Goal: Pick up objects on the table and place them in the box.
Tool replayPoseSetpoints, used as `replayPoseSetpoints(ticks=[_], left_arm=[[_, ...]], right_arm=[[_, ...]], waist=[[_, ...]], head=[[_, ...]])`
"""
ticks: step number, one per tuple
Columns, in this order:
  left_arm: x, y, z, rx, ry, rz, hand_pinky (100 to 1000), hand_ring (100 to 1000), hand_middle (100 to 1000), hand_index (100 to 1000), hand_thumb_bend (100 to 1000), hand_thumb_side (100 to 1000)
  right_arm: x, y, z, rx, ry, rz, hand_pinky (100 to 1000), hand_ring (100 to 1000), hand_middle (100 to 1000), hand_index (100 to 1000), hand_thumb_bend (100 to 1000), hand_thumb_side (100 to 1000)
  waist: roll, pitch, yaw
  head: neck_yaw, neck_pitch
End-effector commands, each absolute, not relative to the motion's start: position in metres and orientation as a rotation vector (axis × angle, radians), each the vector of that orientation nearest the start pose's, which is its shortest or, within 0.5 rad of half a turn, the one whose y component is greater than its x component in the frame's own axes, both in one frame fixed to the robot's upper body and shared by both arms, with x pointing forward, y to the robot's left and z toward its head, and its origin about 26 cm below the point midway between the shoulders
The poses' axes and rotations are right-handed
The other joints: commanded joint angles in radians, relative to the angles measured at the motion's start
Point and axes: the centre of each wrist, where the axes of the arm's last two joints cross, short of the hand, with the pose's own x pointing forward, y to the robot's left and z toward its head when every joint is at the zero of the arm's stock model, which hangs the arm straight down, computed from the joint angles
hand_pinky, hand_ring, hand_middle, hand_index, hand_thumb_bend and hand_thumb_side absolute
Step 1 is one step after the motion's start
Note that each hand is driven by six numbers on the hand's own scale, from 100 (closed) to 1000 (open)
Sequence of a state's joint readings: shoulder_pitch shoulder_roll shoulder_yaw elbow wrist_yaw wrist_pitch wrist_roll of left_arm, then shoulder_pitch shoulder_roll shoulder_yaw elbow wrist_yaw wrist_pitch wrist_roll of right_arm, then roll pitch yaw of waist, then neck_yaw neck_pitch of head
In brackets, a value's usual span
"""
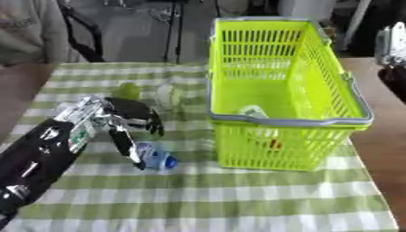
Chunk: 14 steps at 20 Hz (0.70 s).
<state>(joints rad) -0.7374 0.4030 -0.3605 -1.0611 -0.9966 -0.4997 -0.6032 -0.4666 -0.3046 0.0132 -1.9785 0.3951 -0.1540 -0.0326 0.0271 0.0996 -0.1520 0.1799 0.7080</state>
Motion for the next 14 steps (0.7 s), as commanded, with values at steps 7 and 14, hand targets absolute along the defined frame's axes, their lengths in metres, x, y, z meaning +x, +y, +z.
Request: replayPoseSetpoints(ticks=[7, 14], left_arm=[[0.441, 0.237, 0.100, 0.363, -1.011, -2.428, 638, 588, 530, 750, 814, 416], [0.441, 0.238, 0.100, 0.377, -1.036, -2.407, 603, 513, 330, 505, 727, 342]], right_arm=[[0.311, -0.236, 0.252, 0.755, 3.395, -0.791, 591, 580, 636, 828, 100, 535], [0.311, -0.236, 0.252, 0.755, 3.395, -0.789, 591, 581, 636, 828, 100, 535]], waist=[[-0.005, -0.009, 0.000], [-0.005, -0.009, 0.002]], head=[[-0.001, -0.015], [-0.001, -0.016]])
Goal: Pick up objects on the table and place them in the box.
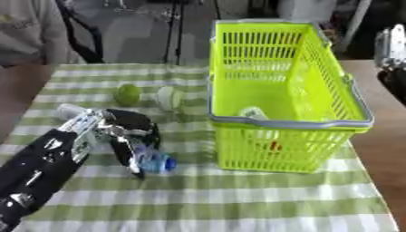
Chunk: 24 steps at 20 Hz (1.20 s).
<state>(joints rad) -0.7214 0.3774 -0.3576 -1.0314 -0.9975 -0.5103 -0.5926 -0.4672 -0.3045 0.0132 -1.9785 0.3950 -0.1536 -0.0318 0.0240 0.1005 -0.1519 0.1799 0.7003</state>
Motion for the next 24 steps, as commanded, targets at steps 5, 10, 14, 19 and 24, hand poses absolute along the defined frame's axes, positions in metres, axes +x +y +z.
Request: replayPoseSetpoints(ticks=[5, 10, 14, 19, 24], left_arm=[[0.443, 0.243, 0.120, 0.410, -1.066, -2.380, 578, 471, 212, 388, 629, 311], [0.441, 0.250, 0.157, 0.413, -1.080, -2.358, 573, 468, 208, 382, 606, 315], [0.438, 0.257, 0.181, 0.403, -1.186, -2.288, 561, 464, 205, 384, 574, 323], [0.436, 0.258, 0.224, 0.457, -1.354, -2.160, 558, 460, 203, 388, 549, 298], [0.439, 0.254, 0.264, 0.534, -1.611, -1.918, 550, 466, 207, 401, 547, 292]], right_arm=[[0.311, -0.237, 0.251, 0.762, 3.395, -0.791, 591, 581, 637, 828, 100, 535], [0.311, -0.238, 0.251, 0.769, 3.396, -0.795, 591, 581, 637, 828, 100, 535], [0.311, -0.238, 0.250, 0.774, 3.396, -0.796, 591, 581, 637, 829, 100, 535], [0.312, -0.239, 0.249, 0.775, 3.400, -0.801, 591, 581, 636, 829, 100, 535], [0.312, -0.237, 0.249, 0.756, 3.400, -0.816, 592, 581, 637, 829, 100, 536]], waist=[[-0.002, -0.013, 0.005], [0.000, -0.016, 0.008], [0.002, -0.019, 0.011], [-0.001, -0.023, 0.009], [0.001, -0.029, -0.005]], head=[[-0.003, -0.008], [-0.007, -0.006], [-0.011, -0.004], [-0.014, -0.005], [-0.016, -0.006]])
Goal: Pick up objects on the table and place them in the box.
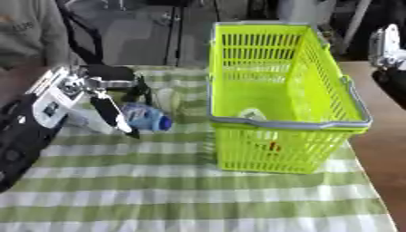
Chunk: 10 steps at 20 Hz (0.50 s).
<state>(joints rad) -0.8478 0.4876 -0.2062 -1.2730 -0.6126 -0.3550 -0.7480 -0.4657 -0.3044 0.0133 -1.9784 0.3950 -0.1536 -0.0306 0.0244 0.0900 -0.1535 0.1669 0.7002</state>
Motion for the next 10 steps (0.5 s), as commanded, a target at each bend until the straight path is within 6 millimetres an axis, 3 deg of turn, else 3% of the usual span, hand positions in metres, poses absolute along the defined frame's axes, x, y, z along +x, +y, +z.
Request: replayPoseSetpoints(ticks=[1, 9, 10], left_arm=[[0.440, 0.252, 0.268, 0.549, -1.651, -1.875, 550, 465, 206, 400, 545, 289], [0.443, 0.215, 0.302, 0.704, -1.928, -1.628, 547, 467, 215, 393, 597, 206], [0.443, 0.207, 0.304, 0.733, -1.961, -1.599, 549, 471, 255, 415, 609, 222]], right_arm=[[0.312, -0.236, 0.249, 0.751, 3.399, -0.820, 592, 581, 637, 829, 100, 536], [0.312, -0.229, 0.254, 0.688, 3.376, -0.856, 592, 582, 637, 830, 100, 535], [0.312, -0.227, 0.255, 0.675, 3.370, -0.861, 593, 582, 637, 830, 100, 534]], waist=[[0.001, -0.018, -0.007], [0.017, -0.011, -0.062], [0.019, -0.009, -0.074]], head=[[-0.002, -0.007], [0.028, -0.023], [0.034, -0.026]])
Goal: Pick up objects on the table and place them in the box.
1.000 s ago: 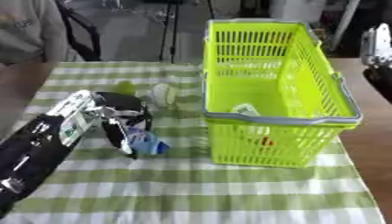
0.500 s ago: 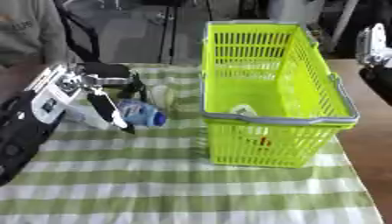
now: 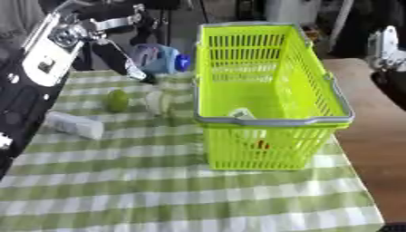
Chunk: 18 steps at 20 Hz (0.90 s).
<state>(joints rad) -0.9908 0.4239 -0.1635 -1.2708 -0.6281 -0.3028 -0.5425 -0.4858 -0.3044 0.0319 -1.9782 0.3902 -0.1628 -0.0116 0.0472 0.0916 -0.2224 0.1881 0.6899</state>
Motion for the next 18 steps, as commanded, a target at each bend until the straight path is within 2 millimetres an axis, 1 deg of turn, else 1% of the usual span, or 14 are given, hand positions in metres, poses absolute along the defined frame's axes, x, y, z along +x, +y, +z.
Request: replayPoseSetpoints(ticks=[1, 2, 3, 4, 6, 7, 8, 9, 10, 11, 12, 13, 14, 18], left_arm=[[0.444, 0.201, 0.304, 0.763, -1.985, -1.573, 549, 471, 255, 415, 609, 222], [0.445, 0.193, 0.302, 0.779, -2.015, -1.534, 552, 481, 287, 445, 626, 287], [0.446, 0.185, 0.298, 0.795, -2.042, -1.494, 552, 481, 287, 445, 626, 287], [0.446, 0.177, 0.294, 0.811, -2.072, -1.454, 555, 493, 327, 483, 654, 383], [0.446, 0.165, 0.285, 0.851, -2.115, -1.400, 562, 511, 384, 538, 670, 433], [0.447, 0.161, 0.281, 0.870, -2.128, -1.387, 562, 511, 384, 538, 670, 433], [0.447, 0.155, 0.274, 0.879, -2.140, -1.377, 663, 703, 722, 796, 663, 722], [0.448, 0.149, 0.263, 0.885, -2.143, -1.376, 663, 703, 722, 796, 663, 722], [0.449, 0.144, 0.253, 0.890, -2.141, -1.382, 723, 777, 808, 856, 641, 820], [0.450, 0.141, 0.246, 0.896, -2.139, -1.389, 723, 777, 808, 856, 641, 820], [0.451, 0.139, 0.240, 0.902, -2.138, -1.401, 877, 914, 956, 976, 539, 1000], [0.452, 0.139, 0.235, 0.909, -2.142, -1.417, 905, 935, 976, 995, 498, 1000], [0.452, 0.140, 0.231, 0.916, -2.148, -1.420, 1000, 1000, 1000, 1000, 358, 1000], [0.454, 0.149, 0.226, 0.926, -2.214, -1.310, 1000, 1000, 1000, 1000, 394, 1000]], right_arm=[[0.312, -0.226, 0.256, 0.663, 3.367, -0.865, 593, 582, 637, 830, 100, 534], [0.312, -0.224, 0.258, 0.648, 3.363, -0.865, 593, 583, 638, 830, 100, 534], [0.312, -0.222, 0.259, 0.634, 3.361, -0.864, 593, 583, 638, 830, 100, 534], [0.312, -0.221, 0.260, 0.619, 3.358, -0.863, 593, 582, 637, 830, 100, 536], [0.311, -0.218, 0.261, 0.599, 3.354, -0.865, 593, 582, 637, 830, 100, 535], [0.311, -0.218, 0.262, 0.594, 3.353, -0.867, 593, 582, 637, 830, 100, 535], [0.311, -0.218, 0.262, 0.589, 3.351, -0.868, 593, 582, 637, 830, 100, 536], [0.311, -0.217, 0.263, 0.584, 3.349, -0.870, 593, 582, 637, 830, 100, 536], [0.311, -0.217, 0.263, 0.580, 3.348, -0.870, 592, 582, 636, 830, 100, 536], [0.311, -0.216, 0.263, 0.577, 3.347, -0.871, 592, 582, 636, 830, 100, 536], [0.311, -0.216, 0.263, 0.576, 3.347, -0.872, 592, 582, 636, 830, 100, 538], [0.311, -0.217, 0.263, 0.577, 3.348, -0.872, 592, 581, 635, 830, 100, 537], [0.311, -0.217, 0.263, 0.580, 3.349, -0.872, 592, 581, 634, 830, 100, 539], [0.311, -0.219, 0.261, 0.588, 3.356, -0.870, 591, 581, 634, 830, 100, 539]], waist=[[-0.002, -0.009, -0.012], [-0.001, -0.006, -0.023], [0.000, -0.004, -0.031], [0.001, 0.000, -0.041], [0.003, 0.004, -0.053], [0.004, 0.005, -0.056], [0.005, 0.007, -0.062], [0.006, 0.010, -0.067], [0.007, 0.011, -0.071], [0.007, 0.012, -0.073], [0.008, 0.013, -0.074], [0.009, 0.014, -0.073], [0.009, 0.014, -0.071], [0.005, 0.014, -0.059]], head=[[0.017, -0.018], [0.024, -0.022], [0.030, -0.026], [0.036, -0.031], [0.043, -0.036], [0.044, -0.038], [0.046, -0.041], [0.049, -0.045], [0.051, -0.047], [0.052, -0.049], [0.052, -0.050], [0.052, -0.052], [0.050, -0.053], [0.041, -0.055]])
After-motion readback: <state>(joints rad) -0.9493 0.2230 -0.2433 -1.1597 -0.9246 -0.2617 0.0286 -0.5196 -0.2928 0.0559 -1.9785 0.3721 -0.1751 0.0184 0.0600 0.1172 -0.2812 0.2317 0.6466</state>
